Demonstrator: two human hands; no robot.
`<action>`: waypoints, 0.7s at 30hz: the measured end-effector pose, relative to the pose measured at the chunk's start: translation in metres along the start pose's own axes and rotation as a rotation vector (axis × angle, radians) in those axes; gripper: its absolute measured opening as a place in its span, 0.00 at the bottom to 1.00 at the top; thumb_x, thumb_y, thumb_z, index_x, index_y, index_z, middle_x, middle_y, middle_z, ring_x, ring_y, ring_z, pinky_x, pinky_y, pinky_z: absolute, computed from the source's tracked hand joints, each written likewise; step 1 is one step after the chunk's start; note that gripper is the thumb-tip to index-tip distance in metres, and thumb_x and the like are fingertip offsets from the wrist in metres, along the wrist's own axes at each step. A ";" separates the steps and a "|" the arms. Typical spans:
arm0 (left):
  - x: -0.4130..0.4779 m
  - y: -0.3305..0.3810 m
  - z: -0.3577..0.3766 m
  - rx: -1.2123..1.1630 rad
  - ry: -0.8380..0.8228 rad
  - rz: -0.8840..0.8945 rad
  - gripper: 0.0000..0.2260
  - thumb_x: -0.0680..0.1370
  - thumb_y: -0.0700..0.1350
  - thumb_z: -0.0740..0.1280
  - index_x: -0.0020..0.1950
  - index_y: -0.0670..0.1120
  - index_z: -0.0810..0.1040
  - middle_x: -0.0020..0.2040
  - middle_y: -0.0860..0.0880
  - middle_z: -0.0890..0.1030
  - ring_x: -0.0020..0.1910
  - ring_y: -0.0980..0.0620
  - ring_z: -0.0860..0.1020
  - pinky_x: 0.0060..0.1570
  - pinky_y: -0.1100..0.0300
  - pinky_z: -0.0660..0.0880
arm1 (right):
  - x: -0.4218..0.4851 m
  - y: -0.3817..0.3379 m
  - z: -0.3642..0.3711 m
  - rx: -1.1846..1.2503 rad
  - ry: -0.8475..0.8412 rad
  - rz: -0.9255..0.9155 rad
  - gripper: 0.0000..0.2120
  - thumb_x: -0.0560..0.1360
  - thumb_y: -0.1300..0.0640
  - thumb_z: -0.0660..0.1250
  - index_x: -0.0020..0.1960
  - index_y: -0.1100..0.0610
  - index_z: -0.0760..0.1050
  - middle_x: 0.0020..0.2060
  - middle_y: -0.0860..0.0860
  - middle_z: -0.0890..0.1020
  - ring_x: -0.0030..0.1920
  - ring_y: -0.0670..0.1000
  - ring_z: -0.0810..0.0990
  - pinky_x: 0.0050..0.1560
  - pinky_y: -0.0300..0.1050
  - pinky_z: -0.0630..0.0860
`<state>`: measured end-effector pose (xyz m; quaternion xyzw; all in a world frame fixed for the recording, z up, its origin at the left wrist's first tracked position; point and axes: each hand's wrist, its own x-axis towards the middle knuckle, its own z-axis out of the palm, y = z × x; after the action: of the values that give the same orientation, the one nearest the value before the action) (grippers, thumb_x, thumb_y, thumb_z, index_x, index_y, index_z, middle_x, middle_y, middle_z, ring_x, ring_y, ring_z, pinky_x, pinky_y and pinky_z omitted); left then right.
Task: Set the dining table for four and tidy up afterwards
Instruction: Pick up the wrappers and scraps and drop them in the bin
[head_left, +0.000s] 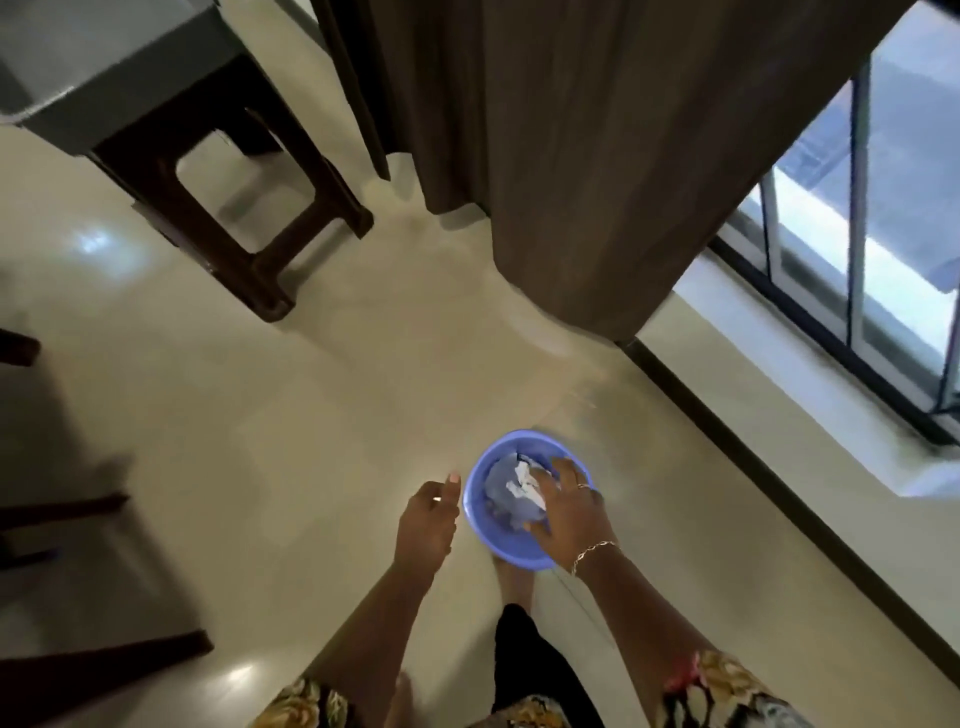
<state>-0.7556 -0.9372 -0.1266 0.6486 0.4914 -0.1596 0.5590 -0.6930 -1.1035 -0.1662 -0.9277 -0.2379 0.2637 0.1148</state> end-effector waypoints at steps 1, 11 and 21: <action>-0.002 0.003 0.000 -0.004 0.010 -0.001 0.18 0.80 0.55 0.59 0.46 0.40 0.73 0.36 0.46 0.73 0.31 0.49 0.70 0.30 0.61 0.66 | 0.001 0.004 -0.003 -0.025 -0.018 0.012 0.32 0.65 0.54 0.74 0.67 0.59 0.70 0.65 0.61 0.70 0.65 0.62 0.71 0.53 0.57 0.74; -0.078 -0.019 -0.069 -0.197 0.202 -0.032 0.17 0.80 0.54 0.58 0.49 0.40 0.74 0.39 0.48 0.76 0.35 0.50 0.72 0.35 0.59 0.69 | -0.025 -0.065 -0.016 -0.225 0.057 -0.247 0.35 0.35 0.53 0.82 0.43 0.56 0.82 0.40 0.56 0.83 0.39 0.57 0.84 0.27 0.47 0.78; -0.241 -0.203 -0.208 -0.388 0.555 0.000 0.13 0.79 0.55 0.60 0.43 0.47 0.72 0.46 0.42 0.79 0.44 0.45 0.75 0.44 0.55 0.69 | -0.170 -0.240 0.040 -0.462 0.100 -0.780 0.32 0.39 0.49 0.81 0.43 0.52 0.82 0.41 0.53 0.83 0.39 0.53 0.83 0.32 0.43 0.77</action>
<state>-1.1052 -0.8864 0.0076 0.5488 0.6460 0.1195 0.5169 -0.9330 -0.9788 -0.0445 -0.7817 -0.6162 0.0959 0.0069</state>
